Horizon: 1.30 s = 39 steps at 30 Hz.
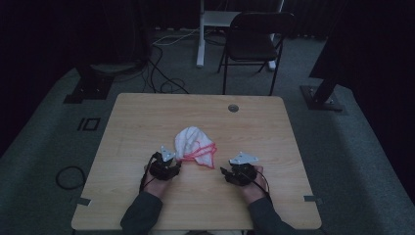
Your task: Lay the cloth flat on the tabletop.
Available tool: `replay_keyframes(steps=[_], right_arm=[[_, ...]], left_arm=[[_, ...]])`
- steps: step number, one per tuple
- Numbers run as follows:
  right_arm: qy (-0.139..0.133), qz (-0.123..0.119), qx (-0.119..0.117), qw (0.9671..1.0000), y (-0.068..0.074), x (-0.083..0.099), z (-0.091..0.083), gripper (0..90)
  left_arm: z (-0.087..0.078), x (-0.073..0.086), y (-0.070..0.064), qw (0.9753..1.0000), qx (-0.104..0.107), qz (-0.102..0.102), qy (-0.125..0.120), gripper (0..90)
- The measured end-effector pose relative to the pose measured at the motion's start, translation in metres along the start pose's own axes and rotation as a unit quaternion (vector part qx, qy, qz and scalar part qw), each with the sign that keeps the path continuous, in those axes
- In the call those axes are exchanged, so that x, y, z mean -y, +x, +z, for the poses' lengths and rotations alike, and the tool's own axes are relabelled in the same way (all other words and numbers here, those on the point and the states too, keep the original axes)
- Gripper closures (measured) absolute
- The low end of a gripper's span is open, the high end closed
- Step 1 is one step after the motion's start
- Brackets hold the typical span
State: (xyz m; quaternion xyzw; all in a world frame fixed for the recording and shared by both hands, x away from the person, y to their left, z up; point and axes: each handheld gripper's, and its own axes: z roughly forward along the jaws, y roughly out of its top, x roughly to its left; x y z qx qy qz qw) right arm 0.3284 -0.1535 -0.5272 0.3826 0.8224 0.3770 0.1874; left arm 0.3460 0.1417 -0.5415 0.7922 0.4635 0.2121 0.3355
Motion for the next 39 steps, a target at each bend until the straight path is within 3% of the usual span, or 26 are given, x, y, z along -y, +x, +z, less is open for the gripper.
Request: replay_keyframes(steps=[10,29,33,36,37,39], right_arm=[[-0.006,-0.014,-0.017,0.9998,0.013,-0.01,0.013,50.5],[0.014,-0.04,-0.031,0.9986,0.031,-0.024,0.039,48.4],[0.021,-0.044,-0.03,0.9984,0.033,-0.027,0.045,58.3],[0.024,-0.038,-0.026,0.9986,0.029,-0.027,0.047,78.9],[0.024,-0.038,-0.026,0.9986,0.029,-0.027,0.047,78.9],[0.02,-0.038,-0.019,0.9989,0.024,-0.027,0.044,88.5]], left_arm=[[0.004,-0.004,0.001,1.0,-0.002,-0.002,0.0,59.1],[0.006,-0.007,0.002,0.9997,0.004,-0.022,0.004,81.5],[0.005,-0.008,0.002,0.9997,0.007,-0.023,0.002,85.9],[0.003,-0.009,0.002,0.9998,0.005,-0.019,-0.002,87.0],[0.003,-0.009,0.002,0.9998,0.005,-0.019,-0.002,87.1],[0.0,-0.011,0.003,0.9998,0.003,-0.018,-0.006,87.4]])
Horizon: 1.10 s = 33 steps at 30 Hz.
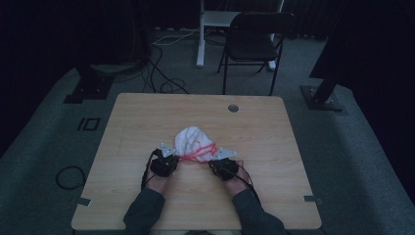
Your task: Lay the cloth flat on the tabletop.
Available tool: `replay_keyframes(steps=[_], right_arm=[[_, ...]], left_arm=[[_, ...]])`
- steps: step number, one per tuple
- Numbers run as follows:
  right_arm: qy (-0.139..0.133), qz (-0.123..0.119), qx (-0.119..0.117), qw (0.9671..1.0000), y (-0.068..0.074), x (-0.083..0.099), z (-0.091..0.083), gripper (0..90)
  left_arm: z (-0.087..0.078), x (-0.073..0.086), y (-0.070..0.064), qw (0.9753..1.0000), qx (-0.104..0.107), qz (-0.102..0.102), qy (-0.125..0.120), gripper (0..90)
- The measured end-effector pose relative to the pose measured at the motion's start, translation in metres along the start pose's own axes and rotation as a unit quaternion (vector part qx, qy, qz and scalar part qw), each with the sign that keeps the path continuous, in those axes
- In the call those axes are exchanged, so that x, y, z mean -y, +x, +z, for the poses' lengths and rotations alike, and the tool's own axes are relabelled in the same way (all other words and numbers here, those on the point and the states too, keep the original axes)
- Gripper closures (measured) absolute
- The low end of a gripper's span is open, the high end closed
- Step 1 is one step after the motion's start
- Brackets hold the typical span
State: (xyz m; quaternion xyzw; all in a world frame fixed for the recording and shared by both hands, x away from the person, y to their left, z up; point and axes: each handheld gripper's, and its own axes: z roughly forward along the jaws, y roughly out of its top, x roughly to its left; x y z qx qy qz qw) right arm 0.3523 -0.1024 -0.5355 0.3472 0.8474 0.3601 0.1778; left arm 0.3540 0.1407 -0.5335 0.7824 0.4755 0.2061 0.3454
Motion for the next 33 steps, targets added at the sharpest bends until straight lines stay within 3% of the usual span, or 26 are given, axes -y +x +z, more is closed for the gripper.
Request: replay_keyframes(steps=[8,16,27,33], right_arm=[[-0.014,0.026,0.004,0.9995,-0.017,0.004,-0.013,89.0],[-0.028,0.038,0.012,0.9988,-0.025,0.004,-0.021,89.1],[-0.054,0.037,0.018,0.9977,-0.03,-0.007,-0.036,89.4],[-0.062,0.039,0.02,0.9971,-0.033,-0.008,-0.041,89.5]], left_arm=[[-0.009,-0.005,0.006,0.9999,-0.006,-0.003,-0.013,87.4],[-0.011,-0.008,0.0,0.9995,-0.019,0.015,-0.017,86.3],[-0.003,-0.004,0.001,0.9992,-0.039,-0.004,-0.006,66.1],[0.005,-0.003,-0.002,0.9986,-0.052,-0.009,0.008,64.6]])
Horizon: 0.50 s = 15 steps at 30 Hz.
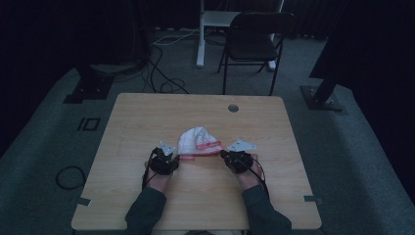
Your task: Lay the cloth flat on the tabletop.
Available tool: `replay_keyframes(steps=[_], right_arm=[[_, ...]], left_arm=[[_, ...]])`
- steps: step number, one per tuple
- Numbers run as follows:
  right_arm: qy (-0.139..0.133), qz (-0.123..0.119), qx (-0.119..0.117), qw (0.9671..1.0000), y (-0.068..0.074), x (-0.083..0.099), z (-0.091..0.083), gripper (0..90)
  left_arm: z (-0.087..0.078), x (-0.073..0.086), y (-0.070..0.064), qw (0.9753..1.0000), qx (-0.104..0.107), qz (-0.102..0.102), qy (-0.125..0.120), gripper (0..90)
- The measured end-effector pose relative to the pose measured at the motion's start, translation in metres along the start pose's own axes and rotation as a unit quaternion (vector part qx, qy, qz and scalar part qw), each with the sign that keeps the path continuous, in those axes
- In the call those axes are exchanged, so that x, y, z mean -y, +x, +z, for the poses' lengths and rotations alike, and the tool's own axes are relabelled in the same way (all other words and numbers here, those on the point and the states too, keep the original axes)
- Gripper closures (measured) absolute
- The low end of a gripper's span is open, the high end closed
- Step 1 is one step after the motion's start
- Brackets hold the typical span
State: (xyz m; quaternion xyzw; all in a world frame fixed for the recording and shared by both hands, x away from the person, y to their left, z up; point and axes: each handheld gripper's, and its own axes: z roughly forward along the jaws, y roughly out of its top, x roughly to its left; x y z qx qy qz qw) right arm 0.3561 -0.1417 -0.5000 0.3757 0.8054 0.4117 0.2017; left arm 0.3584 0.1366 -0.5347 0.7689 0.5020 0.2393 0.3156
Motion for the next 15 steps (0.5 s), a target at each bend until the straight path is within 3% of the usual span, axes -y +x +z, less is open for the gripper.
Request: replay_keyframes(steps=[4,9,12,15], right_arm=[[-0.006,0.004,0.001,1.0,-0.003,-0.001,-0.004,89.6],[-0.006,0.003,0.003,1.0,-0.002,0.0,-0.006,89.6],[-0.008,0.003,0.004,1.0,-0.003,0.0,-0.006,89.6],[-0.005,0.005,0.004,1.0,-0.005,0.004,-0.008,89.6]], left_arm=[[0.004,0.001,0.0,0.9999,0.001,-0.009,0.008,68.6],[0.003,-0.003,-0.005,0.9999,0.015,-0.002,0.0,88.2],[0.0,-0.007,-0.004,0.9998,0.018,-0.002,-0.004,89.7],[-0.011,-0.017,0.0,0.9993,0.023,-0.005,-0.028,90.0]])
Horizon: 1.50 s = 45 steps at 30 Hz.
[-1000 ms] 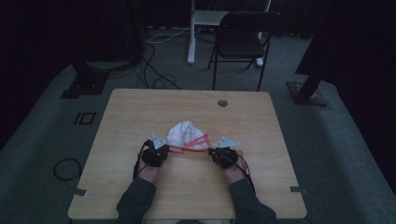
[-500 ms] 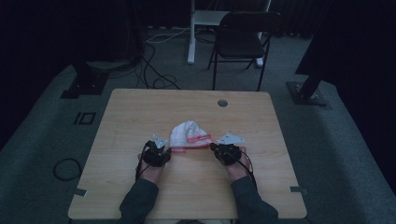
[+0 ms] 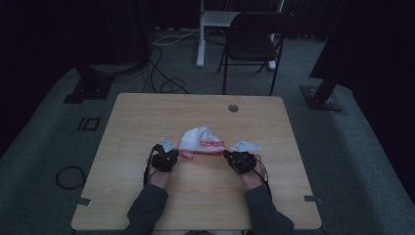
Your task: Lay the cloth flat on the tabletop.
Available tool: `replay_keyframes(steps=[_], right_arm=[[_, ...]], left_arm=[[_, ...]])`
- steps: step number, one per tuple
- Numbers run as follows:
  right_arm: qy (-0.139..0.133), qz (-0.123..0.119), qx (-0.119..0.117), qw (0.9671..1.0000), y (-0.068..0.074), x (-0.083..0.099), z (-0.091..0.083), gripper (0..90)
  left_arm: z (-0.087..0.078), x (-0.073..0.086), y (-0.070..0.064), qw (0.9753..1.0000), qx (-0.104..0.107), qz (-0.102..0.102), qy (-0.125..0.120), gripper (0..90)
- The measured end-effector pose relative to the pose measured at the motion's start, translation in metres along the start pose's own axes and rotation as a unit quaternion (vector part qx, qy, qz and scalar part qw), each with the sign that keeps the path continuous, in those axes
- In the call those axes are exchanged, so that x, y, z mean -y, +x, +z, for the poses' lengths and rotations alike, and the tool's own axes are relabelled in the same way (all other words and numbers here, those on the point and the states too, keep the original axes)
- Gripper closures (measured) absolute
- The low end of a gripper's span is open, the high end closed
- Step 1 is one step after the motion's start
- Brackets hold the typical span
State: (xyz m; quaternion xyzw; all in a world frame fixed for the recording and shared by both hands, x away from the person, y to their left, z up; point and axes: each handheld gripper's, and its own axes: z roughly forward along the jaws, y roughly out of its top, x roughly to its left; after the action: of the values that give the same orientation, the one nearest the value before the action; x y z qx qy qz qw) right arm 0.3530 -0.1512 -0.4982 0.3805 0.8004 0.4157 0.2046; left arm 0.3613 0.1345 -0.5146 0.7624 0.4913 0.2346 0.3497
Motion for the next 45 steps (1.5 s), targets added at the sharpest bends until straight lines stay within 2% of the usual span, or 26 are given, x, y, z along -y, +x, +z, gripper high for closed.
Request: replay_keyframes(steps=[3,4,5,8,11,13,14,17,18,19,21,24,27,30,36,41,45], right_arm=[[-0.001,0.002,0.0,1.0,0.0,0.001,-0.001,89.6],[-0.003,0.004,-0.001,1.0,0.0,0.002,-0.002,89.6],[-0.003,0.004,-0.001,1.0,0.0,0.002,-0.002,89.6],[-0.009,0.004,-0.002,0.9999,0.001,0.003,-0.006,89.5],[-0.015,0.007,0.0,0.9999,0.001,0.003,-0.01,89.5],[-0.016,0.008,0.0,0.9998,0.0,0.003,-0.012,89.5],[-0.017,0.012,0.002,0.9998,-0.002,0.005,-0.015,89.5],[-0.015,0.011,0.003,0.9998,-0.003,0.006,-0.016,89.4],[-0.003,0.015,0.007,0.9999,-0.008,0.015,-0.016,89.4],[0.002,0.018,0.008,0.9998,-0.01,0.017,-0.015,89.3],[0.015,0.02,0.002,0.9997,-0.011,0.022,-0.012,89.1],[0.034,0.011,-0.005,0.9994,-0.009,0.029,-0.009,88.6],[0.031,0.009,-0.013,0.9994,-0.008,0.033,-0.009,79.8],[0.016,0.01,-0.017,0.9997,-0.008,0.028,-0.011,72.7],[-0.014,0.008,-0.013,0.9998,-0.006,0.01,-0.013,68.3],[-0.007,0.008,-0.011,0.9999,-0.004,0.001,-0.003,65.8],[0.003,0.019,-0.003,0.9998,-0.003,-0.001,0.012,67.0]], left_arm=[[-0.007,-0.006,0.001,0.9999,0.004,-0.001,-0.014,90.0],[-0.013,-0.012,0.003,0.9996,0.009,-0.003,-0.026,90.0],[-0.013,-0.012,0.003,0.9996,0.009,-0.003,-0.026,90.0],[-0.024,-0.02,0.003,0.999,0.012,0.007,-0.042,90.0],[-0.03,-0.024,0.0,0.9985,0.017,0.021,-0.048,90.0],[-0.031,-0.024,-0.001,0.9983,0.021,0.023,-0.05,90.0],[-0.031,-0.025,-0.004,0.998,0.028,0.03,-0.047,90.0],[-0.03,-0.024,-0.006,0.9979,0.03,0.039,-0.042,90.0],[-0.025,-0.021,-0.012,0.9975,0.034,0.054,-0.029,90.0],[-0.023,-0.02,-0.014,0.9973,0.036,0.059,-0.024,90.0],[-0.02,-0.017,-0.017,0.997,0.042,0.064,-0.016,89.8],[-0.018,-0.01,-0.017,0.9969,0.043,0.065,-0.005,89.0],[-0.016,-0.003,-0.016,0.9969,0.046,0.064,0.002,88.6],[-0.015,0.003,-0.015,0.9969,0.045,0.064,0.007,88.6],[-0.011,0.01,-0.015,0.997,0.045,0.061,0.013,88.6],[-0.01,0.013,-0.016,0.9972,0.045,0.058,0.015,88.6],[-0.009,0.014,-0.016,0.9973,0.045,0.056,0.014,88.5]])
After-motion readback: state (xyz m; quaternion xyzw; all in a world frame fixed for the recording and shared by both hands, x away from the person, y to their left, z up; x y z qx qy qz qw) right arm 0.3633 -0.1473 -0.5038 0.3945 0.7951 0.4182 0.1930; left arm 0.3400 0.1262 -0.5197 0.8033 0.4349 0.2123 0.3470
